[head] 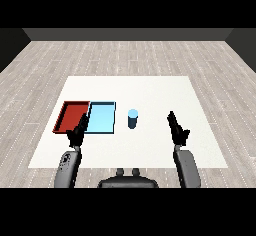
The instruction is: Pick the blue can and put it in the blue box
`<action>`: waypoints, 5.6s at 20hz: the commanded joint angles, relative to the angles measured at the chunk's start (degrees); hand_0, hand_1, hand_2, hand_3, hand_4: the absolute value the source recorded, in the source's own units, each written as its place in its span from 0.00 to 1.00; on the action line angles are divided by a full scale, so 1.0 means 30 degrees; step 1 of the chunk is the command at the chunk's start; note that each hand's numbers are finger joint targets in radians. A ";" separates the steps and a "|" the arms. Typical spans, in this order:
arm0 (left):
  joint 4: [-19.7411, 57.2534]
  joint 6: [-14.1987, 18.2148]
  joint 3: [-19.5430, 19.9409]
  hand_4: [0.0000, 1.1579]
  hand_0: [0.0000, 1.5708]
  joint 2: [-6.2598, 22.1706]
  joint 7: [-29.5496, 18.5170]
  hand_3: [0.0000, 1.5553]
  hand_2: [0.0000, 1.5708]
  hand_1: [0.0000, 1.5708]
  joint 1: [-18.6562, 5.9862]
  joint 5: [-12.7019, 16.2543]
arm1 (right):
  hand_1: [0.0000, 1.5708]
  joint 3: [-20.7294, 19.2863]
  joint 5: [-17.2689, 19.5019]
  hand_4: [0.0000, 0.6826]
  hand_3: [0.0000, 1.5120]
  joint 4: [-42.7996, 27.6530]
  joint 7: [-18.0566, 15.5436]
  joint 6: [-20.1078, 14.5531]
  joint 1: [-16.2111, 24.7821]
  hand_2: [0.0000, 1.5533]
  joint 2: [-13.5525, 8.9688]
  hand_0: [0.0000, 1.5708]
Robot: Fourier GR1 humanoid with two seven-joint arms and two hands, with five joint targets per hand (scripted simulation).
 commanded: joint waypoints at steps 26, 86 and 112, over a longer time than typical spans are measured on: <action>0.0129 -0.1721 0.0846 0.00 0.00 -0.1592 -0.8486 0.00 0.00 0.00 -0.0765 0.1881 | 0.00 0.0199 -0.2255 0.00 0.00 0.4683 -0.5304 0.0733 -0.4640 0.00 0.0962 0.00; -0.1508 -0.2083 0.1501 0.00 0.00 -0.0994 -0.8169 0.00 0.00 0.00 0.0515 0.2939 | 0.00 0.7659 -1.2754 0.00 0.00 1.9831 -1.0968 -0.1642 -1.2430 0.00 0.1661 0.00; -0.0263 -0.2732 0.2322 0.00 0.00 -0.0190 -0.8084 0.00 0.00 0.00 -0.0936 0.3575 | 0.99 1.1402 -1.5806 0.99 0.95 2.2153 -0.9676 -0.5591 -1.5566 0.96 0.1661 0.99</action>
